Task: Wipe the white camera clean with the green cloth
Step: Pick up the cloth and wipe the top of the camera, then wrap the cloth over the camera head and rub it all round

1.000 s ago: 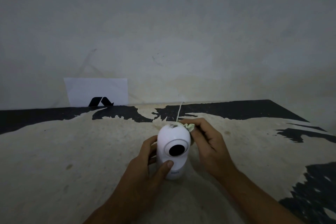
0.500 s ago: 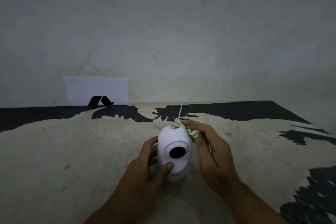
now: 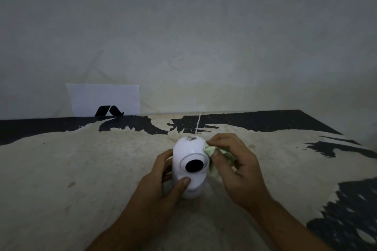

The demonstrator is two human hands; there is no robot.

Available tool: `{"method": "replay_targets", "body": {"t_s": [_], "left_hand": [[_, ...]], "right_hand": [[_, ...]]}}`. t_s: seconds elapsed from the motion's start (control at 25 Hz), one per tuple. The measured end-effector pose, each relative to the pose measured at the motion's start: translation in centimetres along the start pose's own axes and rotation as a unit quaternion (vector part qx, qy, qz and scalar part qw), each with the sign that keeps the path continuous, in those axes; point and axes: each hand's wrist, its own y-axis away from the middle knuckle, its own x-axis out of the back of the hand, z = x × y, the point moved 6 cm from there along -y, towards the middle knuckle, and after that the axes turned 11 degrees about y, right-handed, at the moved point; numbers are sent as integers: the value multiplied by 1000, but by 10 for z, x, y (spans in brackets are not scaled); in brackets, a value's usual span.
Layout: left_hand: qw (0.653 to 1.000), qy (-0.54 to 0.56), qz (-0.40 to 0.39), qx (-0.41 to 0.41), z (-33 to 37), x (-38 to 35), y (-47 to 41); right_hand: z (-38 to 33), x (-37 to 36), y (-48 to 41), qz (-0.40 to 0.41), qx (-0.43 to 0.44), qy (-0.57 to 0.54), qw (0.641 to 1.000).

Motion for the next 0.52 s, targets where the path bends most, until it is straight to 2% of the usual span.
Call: {"method": "replay_targets", "body": {"t_s": [0.12, 0.32, 0.52], "left_hand": [[1000, 2, -3, 5, 0, 0, 1], [1000, -5, 2, 5, 3, -1, 1], [1000, -5, -1, 3, 2, -1, 1]], "right_hand": [[7, 1, 1, 1, -35, -21, 999], [-13, -4, 3, 11, 22, 29, 999], [-13, -4, 3, 34, 0, 45, 998]]}}
